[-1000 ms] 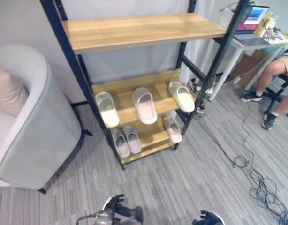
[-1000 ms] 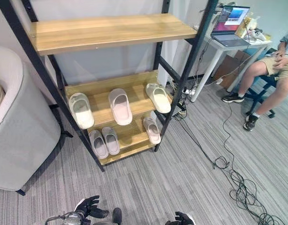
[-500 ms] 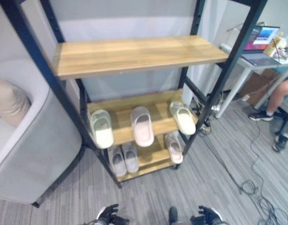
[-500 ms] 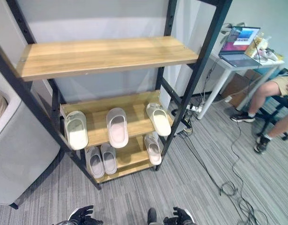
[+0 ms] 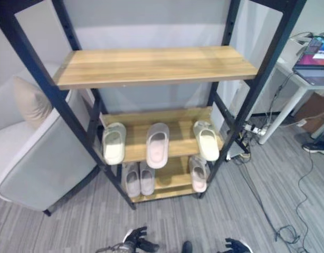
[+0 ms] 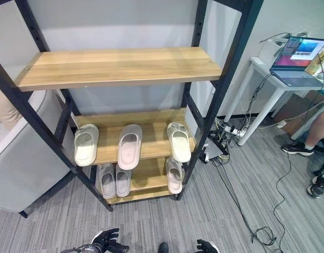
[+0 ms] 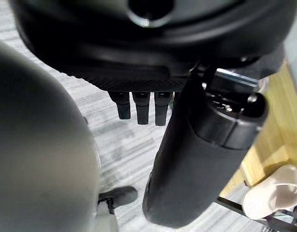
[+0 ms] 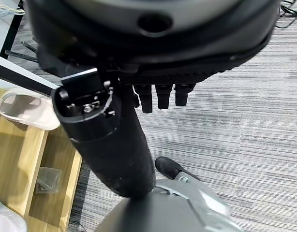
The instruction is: Arrange the slippers neatly on the shoe rack.
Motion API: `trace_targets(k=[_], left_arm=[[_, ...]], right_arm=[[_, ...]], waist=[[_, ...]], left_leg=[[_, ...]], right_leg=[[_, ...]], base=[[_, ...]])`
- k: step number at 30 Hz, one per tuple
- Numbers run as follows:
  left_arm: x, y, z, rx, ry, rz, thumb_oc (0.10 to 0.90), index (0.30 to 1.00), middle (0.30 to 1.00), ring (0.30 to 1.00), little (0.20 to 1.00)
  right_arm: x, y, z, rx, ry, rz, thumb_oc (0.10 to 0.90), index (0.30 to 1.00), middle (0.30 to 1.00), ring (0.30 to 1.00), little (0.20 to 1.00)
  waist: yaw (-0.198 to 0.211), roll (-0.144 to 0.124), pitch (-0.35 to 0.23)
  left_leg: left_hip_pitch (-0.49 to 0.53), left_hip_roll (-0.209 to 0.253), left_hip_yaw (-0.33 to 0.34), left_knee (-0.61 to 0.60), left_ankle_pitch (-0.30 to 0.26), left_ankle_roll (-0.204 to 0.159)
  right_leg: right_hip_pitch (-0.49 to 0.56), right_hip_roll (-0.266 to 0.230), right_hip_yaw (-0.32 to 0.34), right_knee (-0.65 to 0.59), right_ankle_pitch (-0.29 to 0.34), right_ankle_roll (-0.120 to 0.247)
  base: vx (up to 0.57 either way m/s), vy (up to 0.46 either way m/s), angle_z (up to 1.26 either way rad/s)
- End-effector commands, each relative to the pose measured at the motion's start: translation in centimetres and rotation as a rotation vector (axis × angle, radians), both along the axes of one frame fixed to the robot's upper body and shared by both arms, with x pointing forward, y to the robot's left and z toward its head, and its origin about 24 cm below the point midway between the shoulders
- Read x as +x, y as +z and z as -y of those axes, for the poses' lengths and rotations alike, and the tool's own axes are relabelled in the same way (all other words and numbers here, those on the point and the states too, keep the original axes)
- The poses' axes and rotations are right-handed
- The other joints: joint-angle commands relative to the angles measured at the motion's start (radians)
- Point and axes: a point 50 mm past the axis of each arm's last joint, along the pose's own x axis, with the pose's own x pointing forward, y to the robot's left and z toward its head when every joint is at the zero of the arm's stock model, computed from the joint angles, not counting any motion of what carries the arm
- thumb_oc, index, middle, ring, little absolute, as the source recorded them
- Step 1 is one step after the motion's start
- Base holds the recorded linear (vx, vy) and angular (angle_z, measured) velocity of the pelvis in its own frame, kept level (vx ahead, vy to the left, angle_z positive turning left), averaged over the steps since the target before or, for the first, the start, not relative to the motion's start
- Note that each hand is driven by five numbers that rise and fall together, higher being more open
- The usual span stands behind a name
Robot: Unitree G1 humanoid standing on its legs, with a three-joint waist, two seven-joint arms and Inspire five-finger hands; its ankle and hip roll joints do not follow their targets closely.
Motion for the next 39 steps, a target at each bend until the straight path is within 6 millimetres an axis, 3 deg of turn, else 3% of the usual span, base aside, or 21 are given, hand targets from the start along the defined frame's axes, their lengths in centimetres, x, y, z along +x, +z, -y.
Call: trace_targets(k=[1, 8, 14, 16, 19, 23, 25, 27, 30, 32, 37, 38, 39], left_arm=[[-0.8, -0.1, -0.6, 0.023, -0.053, -0.015, 0.800, 0.900, 0.900, 0.900, 0.900], [-1.6, -0.3, -1.1, 0.018, -0.021, -0.040, 0.800, 0.900, 0.900, 0.900, 0.900], [-0.3, 0.2, -2.1, 0.036, -0.011, -0.002, 0.800, 0.900, 0.900, 0.900, 0.900], [-0.3, 0.2, -2.2, 0.043, -0.017, -0.002, 0.800, 0.900, 0.900, 0.900, 0.900], [-0.5, 0.2, -2.2, 0.043, -0.014, -0.007, 0.800, 0.900, 0.900, 0.900, 0.900], [-0.6, 0.1, -2.2, 0.040, -0.001, -0.010, 0.800, 0.900, 0.900, 0.900, 0.900], [-1.3, 0.0, -2.3, 0.041, -0.003, -0.029, 0.800, 0.900, 0.900, 0.900, 0.900], [-1.7, -0.2, -2.2, 0.036, 0.006, -0.038, 0.800, 0.900, 0.900, 0.900, 0.900], [-1.5, -0.1, -2.1, 0.032, 0.001, -0.031, 0.800, 0.900, 0.900, 0.900, 0.900], [-0.8, 0.0, -1.6, 0.020, 0.006, -0.014, 0.800, 0.900, 0.900, 0.900, 0.900], [-0.6, 0.0, -1.0, 0.013, -0.012, -0.005, 0.800, 0.900, 0.900, 0.900, 0.900], [-0.3, 0.1, -0.9, 0.014, -0.013, 0.007, 0.800, 0.900, 0.900, 0.900, 0.900], [-0.2, 0.1, -0.9, 0.013, -0.010, 0.009, 0.800, 0.900, 0.900, 0.900, 0.900]], right_arm=[[0.4, -0.1, -0.7, 0.012, 0.020, -0.001, 0.800, 0.900, 0.900, 0.900, 0.900], [0.5, -0.3, -1.6, 0.025, 0.067, -0.007, 0.800, 0.900, 0.900, 0.900, 0.900], [1.7, -0.1, -2.6, 0.047, 0.113, 0.016, 0.800, 0.900, 0.900, 0.900, 0.900], [1.8, -0.1, -2.7, 0.049, 0.114, 0.020, 0.800, 0.900, 0.900, 0.900, 0.900], [1.8, 0.0, -2.5, 0.043, 0.112, 0.023, 0.800, 0.900, 0.900, 0.900, 0.900], [1.9, 0.0, -2.2, 0.034, 0.118, 0.017, 0.800, 0.900, 0.900, 0.900, 0.900], [1.3, -0.1, -2.0, 0.027, 0.117, 0.001, 0.800, 0.900, 0.900, 0.900, 0.900], [1.0, -0.2, -2.0, 0.027, 0.119, -0.007, 0.800, 0.900, 0.900, 0.900, 0.900], [1.1, -0.1, -1.7, 0.026, 0.105, 0.009, 0.800, 0.900, 0.900, 0.900, 0.900], [1.4, 0.1, -1.1, 0.007, 0.085, 0.015, 0.800, 0.900, 0.900, 0.900, 0.900], [1.2, 0.2, -0.4, -0.005, 0.055, 0.014, 0.800, 0.900, 0.900, 0.900, 0.900], [0.7, 0.0, -0.3, -0.013, 0.057, -0.004, 0.800, 0.900, 0.900, 0.900, 0.900], [0.9, 0.1, -0.2, -0.017, 0.056, -0.001, 0.800, 0.900, 0.900, 0.900, 0.900]], waist=[[0.022, -0.017, 0.006], [0.056, -0.033, 0.000], [0.057, -0.025, 0.019], [0.048, -0.019, 0.023], [0.044, -0.017, 0.023], [0.037, -0.011, 0.026], [0.036, -0.022, 0.005], [0.035, -0.021, -0.011], [0.037, -0.023, -0.003], [0.042, -0.027, 0.015], [0.048, -0.030, 0.013], [0.069, -0.024, 0.016], [0.072, -0.024, 0.016]], left_leg=[[-0.050, -0.107, -0.022, -0.032, 0.003, 0.039], [-0.037, -0.140, -0.067, -0.056, 0.001, 0.063], [0.001, -0.140, -0.078, -0.064, -0.023, 0.106], [0.024, -0.140, -0.090, -0.065, -0.036, 0.110], [0.056, -0.135, -0.093, -0.078, -0.051, 0.105], [0.091, -0.118, -0.098, -0.080, -0.067, 0.088], [0.120, -0.114, -0.097, -0.071, -0.098, 0.075], [0.120, -0.096, -0.099, -0.050, -0.091, 0.054], [0.071, -0.062, -0.094, 0.068, -0.024, 0.008], [0.007, -0.032, -0.080, 0.172, 0.013, 0.000], [-0.025, -0.049, -0.090, 0.084, -0.012, 0.008], [-0.075, -0.085, -0.129, 0.008, 0.022, 0.008], [-0.068, -0.090, -0.145, -0.011, 0.019, 0.005]], right_leg=[[0.053, -0.020, 0.111, 0.061, -0.155, 0.100], [0.079, -0.007, 0.134, 0.096, -0.185, 0.109], [-0.049, -0.046, 0.121, 0.381, -0.167, 0.175], [-0.088, -0.061, 0.122, 0.406, -0.157, 0.171], [-0.110, -0.099, 0.077, 0.327, -0.135, 0.150], [-0.133, -0.140, 0.019, 0.257, -0.095, 0.152], [-0.095, -0.130, 0.026, 0.211, -0.102, 0.150], [-0.068, -0.103, 0.043, 0.197, -0.115, 0.136], [-0.023, -0.069, 0.057, 0.164, -0.131, 0.106], [0.016, -0.048, 0.058, 0.134, -0.146, 0.079], [0.058, -0.043, 0.074, 0.088, -0.160, 0.091], [0.081, -0.031, 0.093, 0.078, -0.166, 0.093], [0.084, -0.030, 0.105, 0.084, -0.173, 0.096]], base=[[0.13, 0.000, 0.07], [0.13, 0.047, -0.01], [0.07, 0.066, -0.17], [0.13, -0.008, -0.12], [0.14, -0.074, 0.10], [0.17, -0.159, 0.03], [0.19, -0.183, -0.01], [0.14, -0.166, 0.09], [0.03, -0.167, -0.05], [0.00, -0.141, 0.04], [0.13, -0.012, -0.12], [0.14, 0.052, 0.04], [0.13, 0.050, 0.01]])
